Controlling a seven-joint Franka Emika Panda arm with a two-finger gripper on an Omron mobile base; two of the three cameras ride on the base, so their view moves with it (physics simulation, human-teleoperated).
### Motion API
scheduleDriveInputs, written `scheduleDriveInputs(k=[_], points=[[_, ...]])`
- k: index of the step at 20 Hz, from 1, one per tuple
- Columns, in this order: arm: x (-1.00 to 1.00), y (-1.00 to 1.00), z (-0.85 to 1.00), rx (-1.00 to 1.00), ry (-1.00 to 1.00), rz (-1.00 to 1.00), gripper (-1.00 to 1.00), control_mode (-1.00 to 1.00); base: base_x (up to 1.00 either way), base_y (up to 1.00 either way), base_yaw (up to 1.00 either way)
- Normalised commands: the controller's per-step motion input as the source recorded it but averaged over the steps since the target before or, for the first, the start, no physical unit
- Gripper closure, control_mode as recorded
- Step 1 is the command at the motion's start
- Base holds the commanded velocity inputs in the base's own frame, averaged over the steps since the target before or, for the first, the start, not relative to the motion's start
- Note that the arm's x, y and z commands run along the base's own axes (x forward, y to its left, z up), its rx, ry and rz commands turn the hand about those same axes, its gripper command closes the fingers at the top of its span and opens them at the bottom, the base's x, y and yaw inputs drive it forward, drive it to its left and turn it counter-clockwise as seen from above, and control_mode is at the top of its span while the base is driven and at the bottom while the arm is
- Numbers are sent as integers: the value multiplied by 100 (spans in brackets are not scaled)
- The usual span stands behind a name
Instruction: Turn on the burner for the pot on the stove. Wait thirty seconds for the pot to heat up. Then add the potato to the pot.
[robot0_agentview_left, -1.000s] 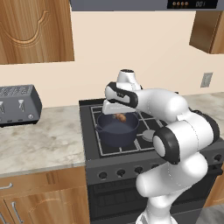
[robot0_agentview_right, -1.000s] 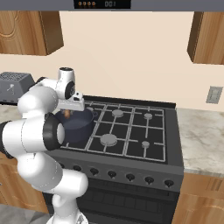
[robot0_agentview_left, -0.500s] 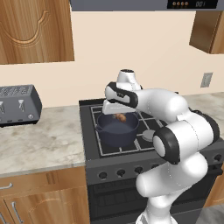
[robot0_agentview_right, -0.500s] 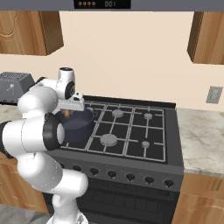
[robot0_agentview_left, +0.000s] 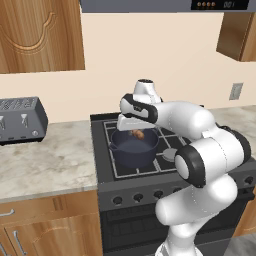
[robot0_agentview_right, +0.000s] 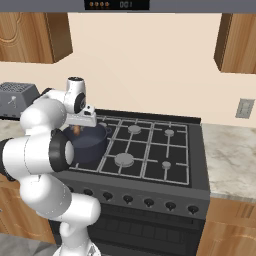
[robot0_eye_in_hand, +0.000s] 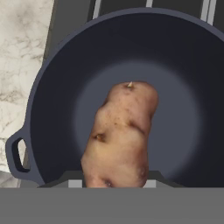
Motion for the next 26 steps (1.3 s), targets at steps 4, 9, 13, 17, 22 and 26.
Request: scheduleDriveInputs(k=[4,9,13,17,22,26], points=[[0,0,0,0,0,0,100,-100,0,0,0],[0,0,0,0,0,0,100,-100,0,0,0],[0,0,0,0,0,0,100,-100,0,0,0],[0,0,0,0,0,0,100,-100,0,0,0],[0,0,0,0,0,0,100,-100,0,0,0],[0,0,0,0,0,0,100,-100,0,0,0]])
